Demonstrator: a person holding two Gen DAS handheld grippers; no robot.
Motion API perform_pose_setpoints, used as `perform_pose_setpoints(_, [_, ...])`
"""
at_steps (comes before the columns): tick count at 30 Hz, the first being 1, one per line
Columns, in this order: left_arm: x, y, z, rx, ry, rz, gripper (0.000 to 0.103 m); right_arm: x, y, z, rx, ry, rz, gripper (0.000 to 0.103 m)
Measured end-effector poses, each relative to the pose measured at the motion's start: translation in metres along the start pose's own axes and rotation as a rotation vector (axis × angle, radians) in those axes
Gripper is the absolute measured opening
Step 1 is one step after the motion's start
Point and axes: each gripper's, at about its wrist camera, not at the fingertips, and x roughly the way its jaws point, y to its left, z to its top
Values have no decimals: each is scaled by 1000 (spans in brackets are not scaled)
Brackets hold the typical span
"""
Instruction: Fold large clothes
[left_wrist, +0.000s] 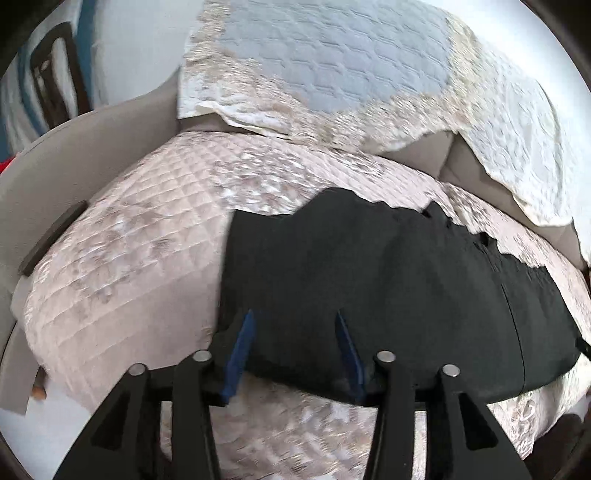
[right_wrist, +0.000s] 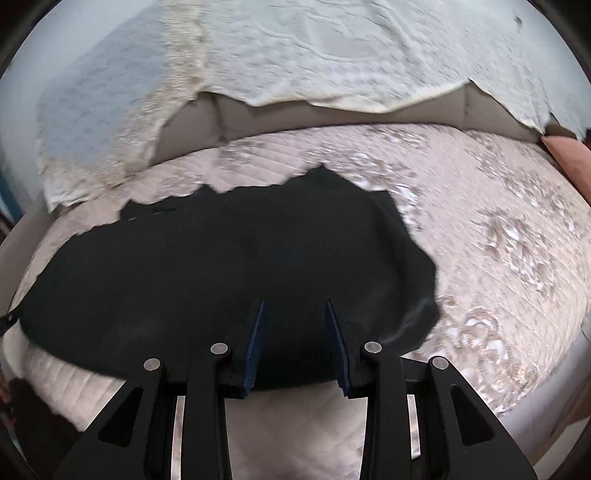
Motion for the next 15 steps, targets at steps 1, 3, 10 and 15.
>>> perform_pose_setpoints(1, [-2,4,-1,-5,-2,18,51,-2,6,-1,-13,1,15,34])
perform_pose_setpoints(3, [-3,9,-1,-6,-3,36,51,-5,23,-5,-53,3,47,34])
perform_pose_setpoints(10, [-8,8,0,8,-19,58,55,-1,74,-12,-153,25,113,34])
perform_pose_setpoints(15, [-2,4,1,33,-19,63,58,4,101,-15,-189,53,156,34])
